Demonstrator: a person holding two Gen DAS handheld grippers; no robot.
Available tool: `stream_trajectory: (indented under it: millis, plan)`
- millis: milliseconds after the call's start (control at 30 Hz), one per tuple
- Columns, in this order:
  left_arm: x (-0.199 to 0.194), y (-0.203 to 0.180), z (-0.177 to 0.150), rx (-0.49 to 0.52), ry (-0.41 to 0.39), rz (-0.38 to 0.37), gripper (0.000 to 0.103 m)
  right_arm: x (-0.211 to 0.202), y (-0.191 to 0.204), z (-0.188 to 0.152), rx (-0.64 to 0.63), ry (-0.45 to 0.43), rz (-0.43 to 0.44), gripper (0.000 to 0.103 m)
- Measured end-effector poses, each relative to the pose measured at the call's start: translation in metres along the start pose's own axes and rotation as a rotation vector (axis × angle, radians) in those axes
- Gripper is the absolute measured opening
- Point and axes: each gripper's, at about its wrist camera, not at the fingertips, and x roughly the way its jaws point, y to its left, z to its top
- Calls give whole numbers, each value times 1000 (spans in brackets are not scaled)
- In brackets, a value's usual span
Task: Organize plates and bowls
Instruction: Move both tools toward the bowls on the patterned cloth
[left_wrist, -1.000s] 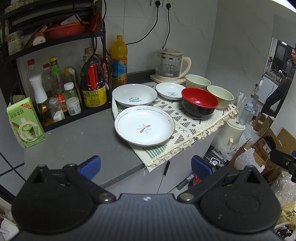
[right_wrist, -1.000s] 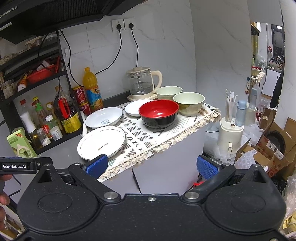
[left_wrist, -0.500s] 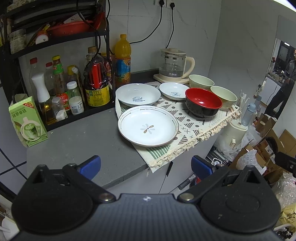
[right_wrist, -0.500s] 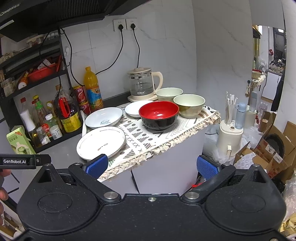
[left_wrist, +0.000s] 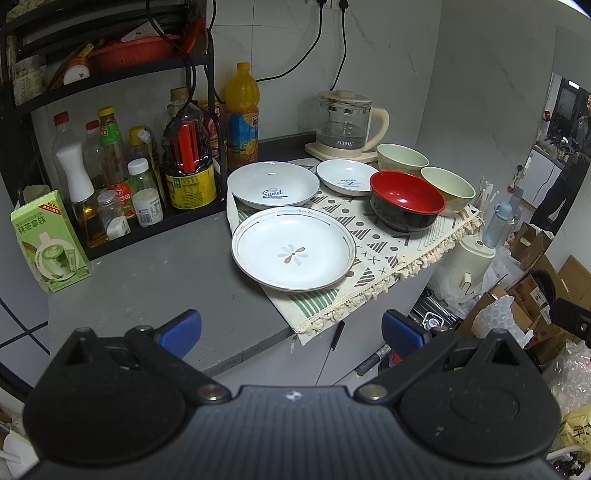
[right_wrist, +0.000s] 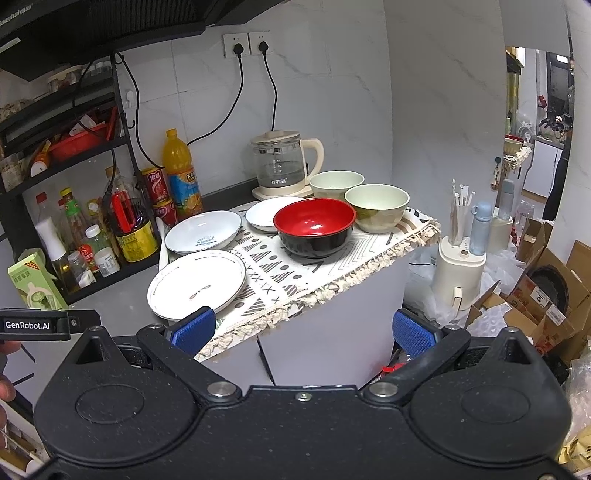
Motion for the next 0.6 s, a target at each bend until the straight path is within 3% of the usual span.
stream_trajectory:
  millis: [600]
  plan:
    - [42, -10, 25, -19, 29, 19, 103, 44, -11, 18, -19, 45, 22, 103]
